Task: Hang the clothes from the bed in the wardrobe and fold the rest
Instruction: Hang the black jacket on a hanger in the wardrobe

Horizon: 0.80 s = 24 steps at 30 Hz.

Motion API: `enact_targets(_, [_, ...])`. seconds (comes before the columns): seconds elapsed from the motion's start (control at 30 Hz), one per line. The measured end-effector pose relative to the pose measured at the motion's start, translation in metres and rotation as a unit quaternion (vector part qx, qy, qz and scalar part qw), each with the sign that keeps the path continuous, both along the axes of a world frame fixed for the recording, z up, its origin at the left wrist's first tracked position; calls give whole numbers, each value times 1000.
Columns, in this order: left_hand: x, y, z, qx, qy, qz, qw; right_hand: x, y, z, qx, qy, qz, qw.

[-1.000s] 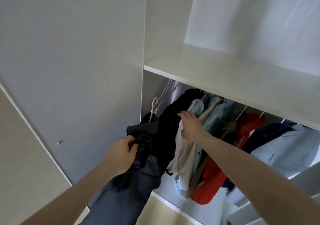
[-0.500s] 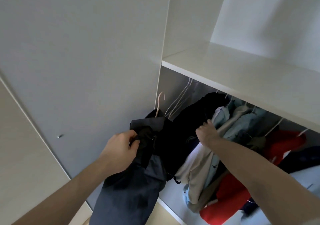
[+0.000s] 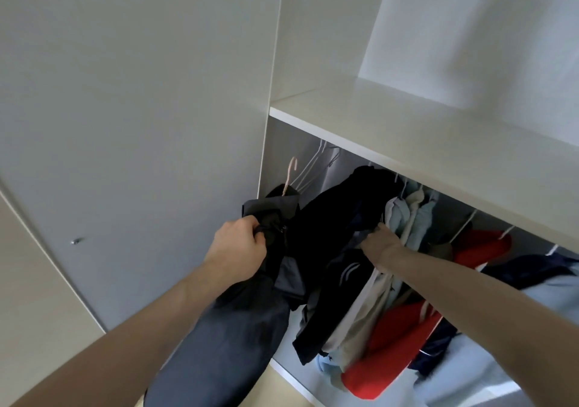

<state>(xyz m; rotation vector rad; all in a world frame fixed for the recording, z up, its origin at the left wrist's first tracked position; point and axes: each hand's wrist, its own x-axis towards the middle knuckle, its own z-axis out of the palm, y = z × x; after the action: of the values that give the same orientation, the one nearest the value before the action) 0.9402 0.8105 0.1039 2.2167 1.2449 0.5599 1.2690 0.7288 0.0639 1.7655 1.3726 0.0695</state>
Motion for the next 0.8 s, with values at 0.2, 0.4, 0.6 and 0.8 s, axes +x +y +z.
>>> enact_targets(0.2, [-23, 3, 4, 15, 17, 12, 1000, -8, 3, 20, -56, 110, -67, 990])
enact_targets(0.4, [-39, 3, 11, 56, 27, 13, 998, -31, 69, 22, 189, 329, -107, 919])
enact_targets(0.6, [-43, 4, 2, 73, 24, 23, 997, -41, 108, -23, 129, 210, -30, 969])
enact_targets(0.8, [-43, 3, -2, 87, 2, -18, 996, -28, 94, -33, 151, 191, -67, 968])
